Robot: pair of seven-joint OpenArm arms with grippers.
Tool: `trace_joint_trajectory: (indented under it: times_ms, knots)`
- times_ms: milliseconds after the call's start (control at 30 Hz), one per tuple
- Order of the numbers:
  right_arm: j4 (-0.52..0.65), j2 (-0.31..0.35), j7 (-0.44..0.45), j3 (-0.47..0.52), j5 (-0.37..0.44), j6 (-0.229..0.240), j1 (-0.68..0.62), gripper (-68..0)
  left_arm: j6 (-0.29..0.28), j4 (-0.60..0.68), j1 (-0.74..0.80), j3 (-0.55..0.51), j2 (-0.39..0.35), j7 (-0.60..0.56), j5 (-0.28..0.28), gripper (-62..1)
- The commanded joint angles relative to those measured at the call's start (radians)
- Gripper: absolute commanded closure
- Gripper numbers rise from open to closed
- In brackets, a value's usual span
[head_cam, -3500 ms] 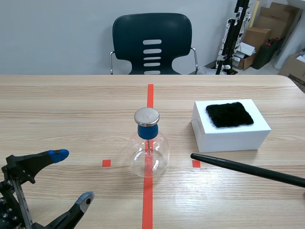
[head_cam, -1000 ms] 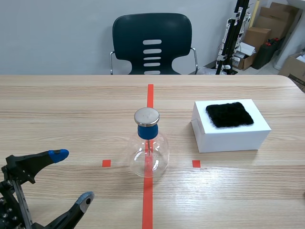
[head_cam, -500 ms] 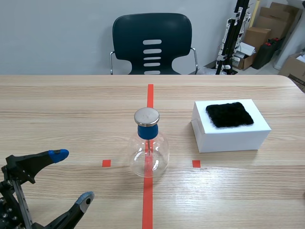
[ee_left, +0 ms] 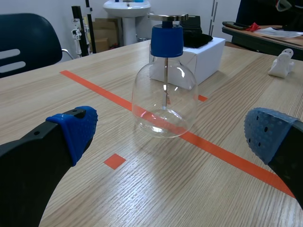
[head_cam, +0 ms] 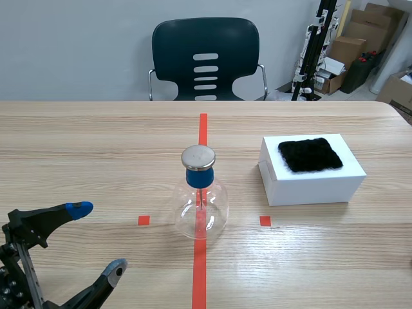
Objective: Do the electroscope experiment. put the rod down on the box
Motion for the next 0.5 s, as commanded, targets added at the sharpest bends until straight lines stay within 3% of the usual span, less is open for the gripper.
trace_joint_trajectory:
  times_ms: [0, 467]
  knots:
    - [-0.005, 0.032, 0.003, -0.017, 0.019, 0.013, 0.028, -0.2, -0.002, 0.019, -0.005, -0.006, -0.003, -0.014, -0.006, -62.3]
    - [-0.199, 0.031, -0.074, -0.202, 0.049, 0.053, 0.245, -0.2, -0.002, 0.019, -0.005, -0.006, -0.003, -0.014, -0.006, -62.3]
